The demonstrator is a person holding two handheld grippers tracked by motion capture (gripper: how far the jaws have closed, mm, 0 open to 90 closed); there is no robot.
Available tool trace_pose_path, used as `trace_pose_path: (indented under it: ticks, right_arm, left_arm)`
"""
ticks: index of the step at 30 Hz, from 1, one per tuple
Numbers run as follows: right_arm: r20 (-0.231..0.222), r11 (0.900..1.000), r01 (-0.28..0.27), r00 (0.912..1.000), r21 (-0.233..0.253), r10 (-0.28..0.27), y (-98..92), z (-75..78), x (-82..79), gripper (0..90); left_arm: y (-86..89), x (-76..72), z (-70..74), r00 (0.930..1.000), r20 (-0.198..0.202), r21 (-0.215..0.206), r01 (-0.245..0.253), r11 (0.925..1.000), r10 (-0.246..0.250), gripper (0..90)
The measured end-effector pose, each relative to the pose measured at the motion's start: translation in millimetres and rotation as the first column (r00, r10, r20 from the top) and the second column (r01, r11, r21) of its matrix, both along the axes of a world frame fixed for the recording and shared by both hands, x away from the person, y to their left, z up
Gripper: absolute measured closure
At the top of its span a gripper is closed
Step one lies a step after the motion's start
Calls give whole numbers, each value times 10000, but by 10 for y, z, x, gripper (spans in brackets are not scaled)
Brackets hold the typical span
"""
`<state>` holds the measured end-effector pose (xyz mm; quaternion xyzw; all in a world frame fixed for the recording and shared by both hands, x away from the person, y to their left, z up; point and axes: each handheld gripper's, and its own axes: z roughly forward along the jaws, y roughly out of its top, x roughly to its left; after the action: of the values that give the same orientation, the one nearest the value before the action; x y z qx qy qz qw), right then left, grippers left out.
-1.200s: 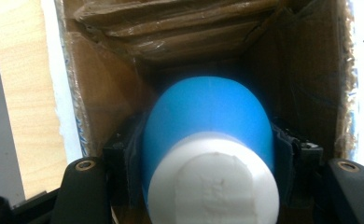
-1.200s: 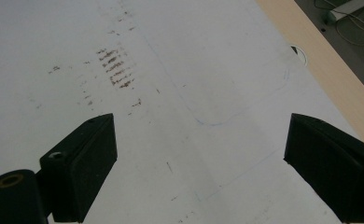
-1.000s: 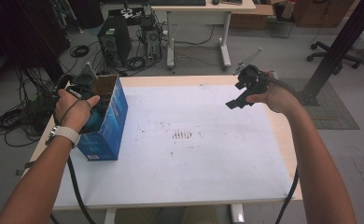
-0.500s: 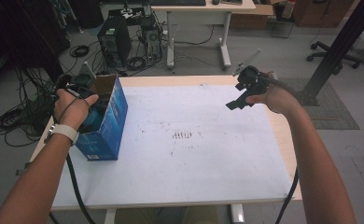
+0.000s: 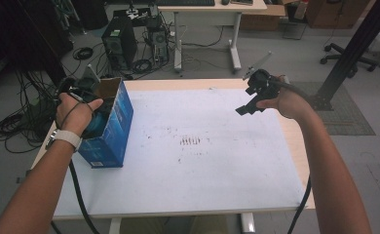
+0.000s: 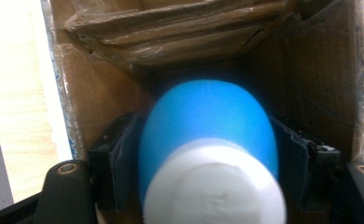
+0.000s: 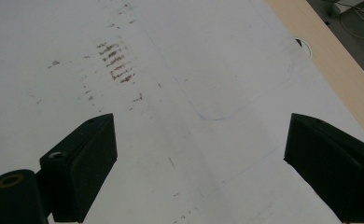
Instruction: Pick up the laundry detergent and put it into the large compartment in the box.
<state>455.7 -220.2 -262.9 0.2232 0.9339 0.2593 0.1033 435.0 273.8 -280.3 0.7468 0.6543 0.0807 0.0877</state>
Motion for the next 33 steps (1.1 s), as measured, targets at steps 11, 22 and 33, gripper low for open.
trace_pose_path:
  ticks: [11, 22, 33]
  right_arm:
    - [40, 10000, -61, 10000, 32, 60, 15, 2, -8, 95]
    - [53, 10000, -39, 10000, 58, 39, 6, 8, -21, 95]
    - [86, 9999, -55, 9999, 141, 54, -6, 6, -42, 95]
  left_arm:
    - [-37, -8, 8, 9996, -120, 152, 253, 9996, -251, 234]
    - [-75, -20, 45, 9994, -123, 465, 313, 9984, -308, 227]
    - [-92, -43, 87, 9994, 38, 607, 333, 9976, -336, 193]
